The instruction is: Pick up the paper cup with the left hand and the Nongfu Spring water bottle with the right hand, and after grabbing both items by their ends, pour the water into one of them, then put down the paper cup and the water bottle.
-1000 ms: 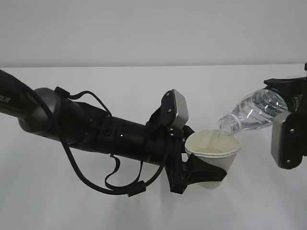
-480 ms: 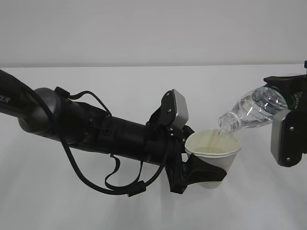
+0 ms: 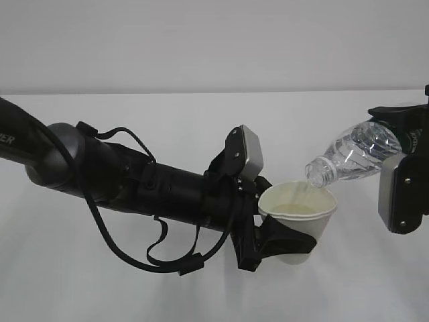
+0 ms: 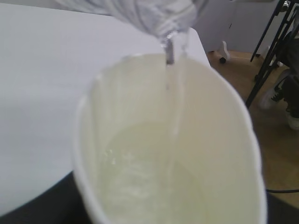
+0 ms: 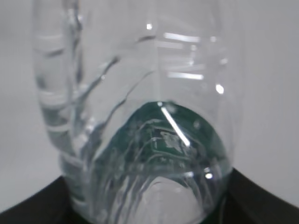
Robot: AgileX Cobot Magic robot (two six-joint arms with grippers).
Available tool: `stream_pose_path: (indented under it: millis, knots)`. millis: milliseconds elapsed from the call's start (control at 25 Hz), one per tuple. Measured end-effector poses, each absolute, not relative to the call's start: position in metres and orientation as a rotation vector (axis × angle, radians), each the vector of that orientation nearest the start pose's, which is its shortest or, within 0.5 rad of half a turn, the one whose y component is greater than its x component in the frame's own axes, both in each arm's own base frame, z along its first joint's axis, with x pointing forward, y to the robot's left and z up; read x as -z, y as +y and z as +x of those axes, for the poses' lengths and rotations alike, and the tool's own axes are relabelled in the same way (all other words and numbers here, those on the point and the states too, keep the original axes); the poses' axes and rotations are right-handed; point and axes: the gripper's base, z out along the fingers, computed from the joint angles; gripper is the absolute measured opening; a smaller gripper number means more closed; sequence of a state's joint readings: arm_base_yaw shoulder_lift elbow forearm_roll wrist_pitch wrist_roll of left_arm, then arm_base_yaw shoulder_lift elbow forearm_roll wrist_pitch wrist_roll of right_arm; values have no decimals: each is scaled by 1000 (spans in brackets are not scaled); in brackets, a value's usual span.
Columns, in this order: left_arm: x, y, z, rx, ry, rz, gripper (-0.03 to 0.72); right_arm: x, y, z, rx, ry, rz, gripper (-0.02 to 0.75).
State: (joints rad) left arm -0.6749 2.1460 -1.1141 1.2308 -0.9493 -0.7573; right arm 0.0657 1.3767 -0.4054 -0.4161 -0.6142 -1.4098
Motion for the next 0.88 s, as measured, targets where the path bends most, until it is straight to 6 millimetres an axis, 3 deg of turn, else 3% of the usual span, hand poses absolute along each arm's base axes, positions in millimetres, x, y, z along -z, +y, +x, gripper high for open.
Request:
stream_pose_path:
  millis: [880]
  knots:
    - [-119,-306,270,1152,1535,1396,430,-200,37,242,927,1068,-1674,438]
